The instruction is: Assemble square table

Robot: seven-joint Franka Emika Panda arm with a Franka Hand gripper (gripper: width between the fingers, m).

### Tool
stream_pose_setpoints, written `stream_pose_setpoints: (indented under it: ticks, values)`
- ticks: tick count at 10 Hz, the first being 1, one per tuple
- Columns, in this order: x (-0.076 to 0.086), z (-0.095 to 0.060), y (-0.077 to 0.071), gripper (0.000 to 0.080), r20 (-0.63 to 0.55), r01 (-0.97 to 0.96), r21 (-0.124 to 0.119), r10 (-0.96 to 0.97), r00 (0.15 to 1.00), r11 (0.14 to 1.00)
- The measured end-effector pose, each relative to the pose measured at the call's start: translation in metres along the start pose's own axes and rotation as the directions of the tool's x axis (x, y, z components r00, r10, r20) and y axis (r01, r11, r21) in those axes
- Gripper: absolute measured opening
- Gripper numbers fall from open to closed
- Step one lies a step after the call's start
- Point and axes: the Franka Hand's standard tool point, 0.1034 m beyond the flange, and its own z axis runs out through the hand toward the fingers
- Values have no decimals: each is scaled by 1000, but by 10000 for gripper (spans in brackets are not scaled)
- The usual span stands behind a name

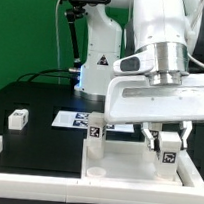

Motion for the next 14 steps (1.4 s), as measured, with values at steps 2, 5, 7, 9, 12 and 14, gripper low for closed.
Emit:
stream_pose_setpoints:
  ticks: [2, 5, 7, 9, 12, 14]
  values:
    - [0, 0, 0, 297, 0, 0, 0, 0, 1000, 1000]
    - [0, 0, 0, 588, 0, 0, 0, 0, 1000, 1000]
    - [0, 0, 0, 646, 1, 0, 0, 0, 1000, 1000]
    - [0, 0, 0, 646, 1, 0, 0, 0, 1000, 1000]
    - [2, -3, 3, 649, 49, -5, 2, 5, 999, 1000]
    - [15, -9, 17, 649, 77, 7, 0, -7, 997, 1000]
